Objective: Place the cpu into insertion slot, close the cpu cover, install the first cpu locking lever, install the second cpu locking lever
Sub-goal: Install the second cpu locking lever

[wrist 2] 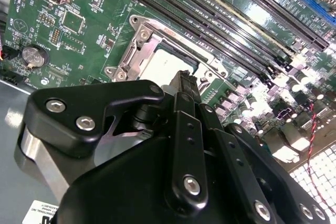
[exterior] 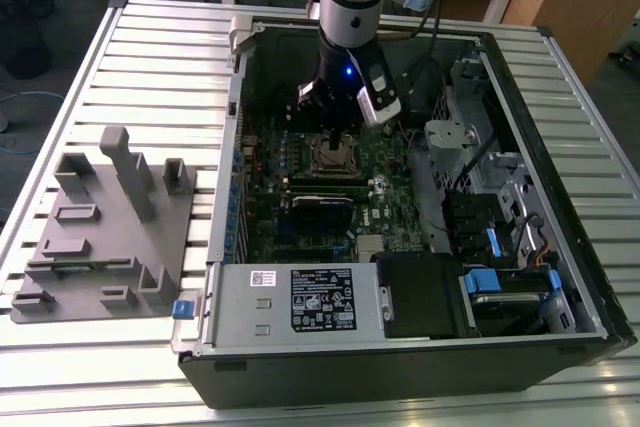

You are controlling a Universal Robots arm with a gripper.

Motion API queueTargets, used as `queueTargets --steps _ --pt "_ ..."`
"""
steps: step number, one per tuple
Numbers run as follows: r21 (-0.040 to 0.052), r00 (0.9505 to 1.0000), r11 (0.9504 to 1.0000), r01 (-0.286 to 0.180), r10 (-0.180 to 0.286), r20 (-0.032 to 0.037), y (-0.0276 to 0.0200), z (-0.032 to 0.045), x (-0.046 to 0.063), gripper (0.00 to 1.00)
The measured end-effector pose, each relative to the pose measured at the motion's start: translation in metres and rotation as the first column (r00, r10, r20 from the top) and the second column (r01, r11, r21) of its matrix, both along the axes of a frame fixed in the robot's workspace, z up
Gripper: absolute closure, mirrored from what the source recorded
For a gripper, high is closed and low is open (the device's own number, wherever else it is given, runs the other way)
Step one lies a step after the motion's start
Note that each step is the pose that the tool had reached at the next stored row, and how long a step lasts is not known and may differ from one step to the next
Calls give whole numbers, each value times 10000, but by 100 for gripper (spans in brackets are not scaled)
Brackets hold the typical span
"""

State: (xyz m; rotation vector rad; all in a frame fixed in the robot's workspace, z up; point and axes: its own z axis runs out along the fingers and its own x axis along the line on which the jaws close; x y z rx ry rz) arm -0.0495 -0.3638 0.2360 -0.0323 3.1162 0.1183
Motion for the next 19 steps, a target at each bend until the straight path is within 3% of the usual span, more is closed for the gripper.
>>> queueTargets --steps 5,19 --pt "1 10000 10000 1 -1 0 -41 -1 0 89" --pt "0 10000 10000 2 -2 0 -215 0 0 89"
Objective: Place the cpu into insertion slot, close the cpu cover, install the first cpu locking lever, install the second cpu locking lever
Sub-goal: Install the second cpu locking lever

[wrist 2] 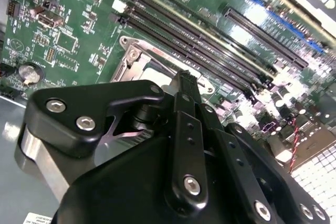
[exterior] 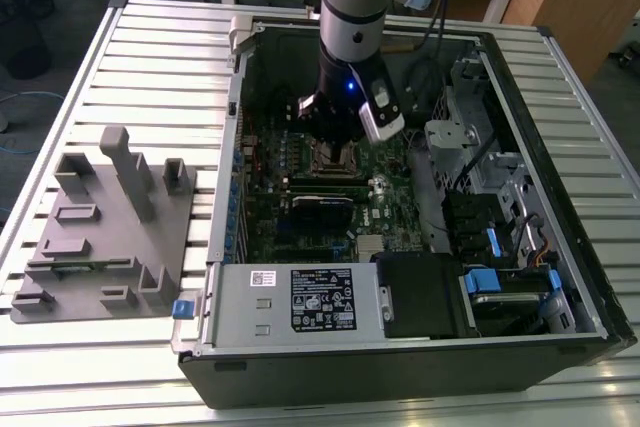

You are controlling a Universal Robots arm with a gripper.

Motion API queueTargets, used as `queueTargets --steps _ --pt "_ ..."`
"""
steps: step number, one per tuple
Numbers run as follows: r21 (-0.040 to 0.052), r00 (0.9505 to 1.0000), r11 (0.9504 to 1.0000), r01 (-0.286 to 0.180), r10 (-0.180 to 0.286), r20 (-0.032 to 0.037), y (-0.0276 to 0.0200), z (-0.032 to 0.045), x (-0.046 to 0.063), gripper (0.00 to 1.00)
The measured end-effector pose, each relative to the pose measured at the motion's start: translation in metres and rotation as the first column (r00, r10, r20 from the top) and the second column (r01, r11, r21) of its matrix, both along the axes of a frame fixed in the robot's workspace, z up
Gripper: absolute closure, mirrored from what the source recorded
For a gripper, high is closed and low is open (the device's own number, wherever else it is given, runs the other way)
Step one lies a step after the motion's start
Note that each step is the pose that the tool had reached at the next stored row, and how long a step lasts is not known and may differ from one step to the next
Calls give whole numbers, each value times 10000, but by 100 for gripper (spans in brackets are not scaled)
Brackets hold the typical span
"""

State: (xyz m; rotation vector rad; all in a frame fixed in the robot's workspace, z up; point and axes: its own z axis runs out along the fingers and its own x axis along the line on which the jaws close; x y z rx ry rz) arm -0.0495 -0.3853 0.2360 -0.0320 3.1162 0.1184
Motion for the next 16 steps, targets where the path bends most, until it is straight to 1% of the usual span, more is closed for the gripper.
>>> queueTargets --steps 5,8,13,16 --pt "2 10000 10000 -1 1 24 -18 -14 -20 89" --pt "1 10000 10000 -1 1 42 -21 -43 -48 89" --pt "-1 10000 10000 0 0 54 -32 -107 -95 89" --pt "-2 10000 10000 -1 1 54 -34 -125 -97 89"
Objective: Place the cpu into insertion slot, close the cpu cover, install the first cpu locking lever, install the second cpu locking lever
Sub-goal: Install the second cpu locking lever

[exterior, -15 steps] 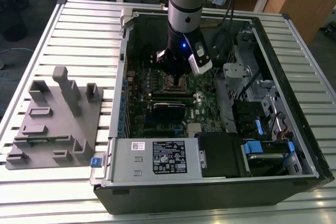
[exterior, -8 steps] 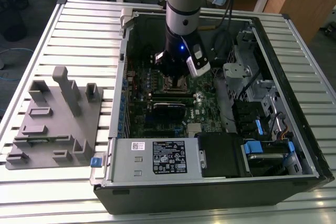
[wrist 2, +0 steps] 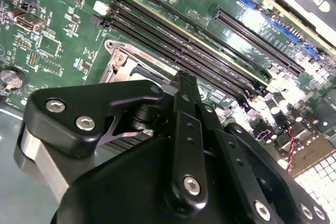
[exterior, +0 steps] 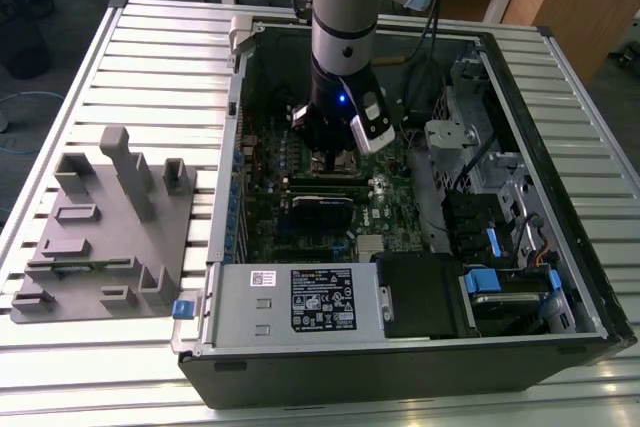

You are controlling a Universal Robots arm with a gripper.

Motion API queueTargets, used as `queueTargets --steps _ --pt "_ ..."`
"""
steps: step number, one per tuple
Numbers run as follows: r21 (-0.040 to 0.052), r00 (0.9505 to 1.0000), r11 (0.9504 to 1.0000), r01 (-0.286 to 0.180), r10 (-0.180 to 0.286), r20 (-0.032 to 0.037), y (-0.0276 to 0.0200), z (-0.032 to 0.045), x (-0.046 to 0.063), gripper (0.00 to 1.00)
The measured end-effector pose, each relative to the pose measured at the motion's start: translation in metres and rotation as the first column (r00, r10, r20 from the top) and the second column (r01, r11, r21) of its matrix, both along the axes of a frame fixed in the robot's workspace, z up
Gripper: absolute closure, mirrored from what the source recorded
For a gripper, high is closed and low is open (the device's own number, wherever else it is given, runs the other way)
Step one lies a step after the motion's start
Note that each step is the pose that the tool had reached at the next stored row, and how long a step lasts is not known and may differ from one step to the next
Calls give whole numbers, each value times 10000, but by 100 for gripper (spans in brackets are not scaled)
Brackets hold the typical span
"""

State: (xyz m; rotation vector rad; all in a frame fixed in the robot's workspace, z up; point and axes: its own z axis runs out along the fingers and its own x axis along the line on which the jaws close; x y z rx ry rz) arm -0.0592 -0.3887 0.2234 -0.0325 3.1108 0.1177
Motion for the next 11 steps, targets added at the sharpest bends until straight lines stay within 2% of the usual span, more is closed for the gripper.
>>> queueTargets --steps 11 --pt "0 10000 10000 2 -2 2 1 -10 -10 89"
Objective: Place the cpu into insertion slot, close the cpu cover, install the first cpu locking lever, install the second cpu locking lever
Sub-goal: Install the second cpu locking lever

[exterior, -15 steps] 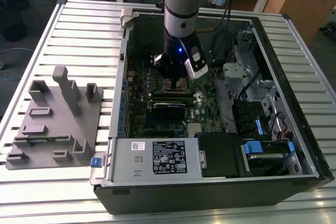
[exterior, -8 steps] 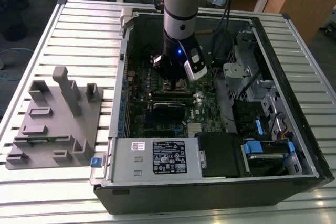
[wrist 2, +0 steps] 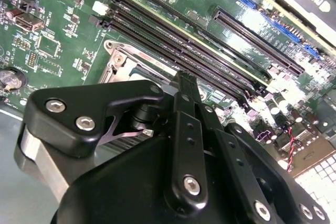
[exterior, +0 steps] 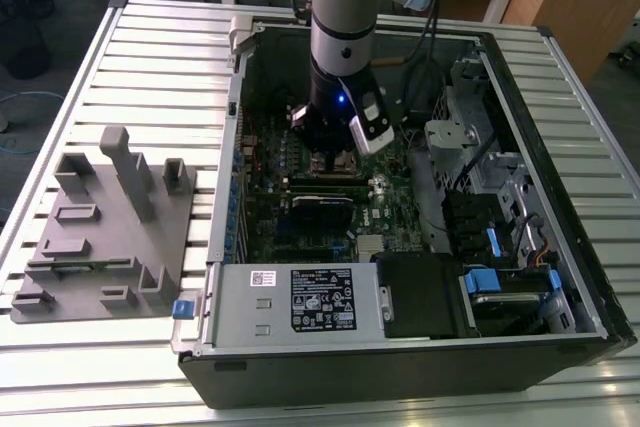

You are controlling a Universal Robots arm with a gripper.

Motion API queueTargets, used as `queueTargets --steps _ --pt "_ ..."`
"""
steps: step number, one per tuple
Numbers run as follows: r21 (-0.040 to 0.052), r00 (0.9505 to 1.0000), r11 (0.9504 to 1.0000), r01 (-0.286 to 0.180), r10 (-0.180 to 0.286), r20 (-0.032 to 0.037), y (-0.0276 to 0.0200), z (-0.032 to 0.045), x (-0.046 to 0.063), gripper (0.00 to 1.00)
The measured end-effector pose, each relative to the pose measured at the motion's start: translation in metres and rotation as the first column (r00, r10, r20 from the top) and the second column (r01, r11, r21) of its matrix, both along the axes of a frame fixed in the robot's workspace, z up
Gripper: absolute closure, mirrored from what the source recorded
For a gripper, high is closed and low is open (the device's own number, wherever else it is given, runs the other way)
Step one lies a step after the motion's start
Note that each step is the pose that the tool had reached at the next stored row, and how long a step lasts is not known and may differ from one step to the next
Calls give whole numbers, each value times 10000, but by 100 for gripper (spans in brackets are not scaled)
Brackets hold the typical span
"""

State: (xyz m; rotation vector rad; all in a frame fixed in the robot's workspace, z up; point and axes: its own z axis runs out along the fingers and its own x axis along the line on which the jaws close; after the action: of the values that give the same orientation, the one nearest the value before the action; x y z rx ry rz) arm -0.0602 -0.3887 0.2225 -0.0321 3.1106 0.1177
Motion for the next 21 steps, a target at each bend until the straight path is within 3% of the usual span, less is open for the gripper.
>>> queueTargets --steps 9,21 --pt "-1 10000 10000 -2 2 -1 0 -47 -78 89" --pt "-2 10000 10000 31 -31 -1 0 -144 -91 89"
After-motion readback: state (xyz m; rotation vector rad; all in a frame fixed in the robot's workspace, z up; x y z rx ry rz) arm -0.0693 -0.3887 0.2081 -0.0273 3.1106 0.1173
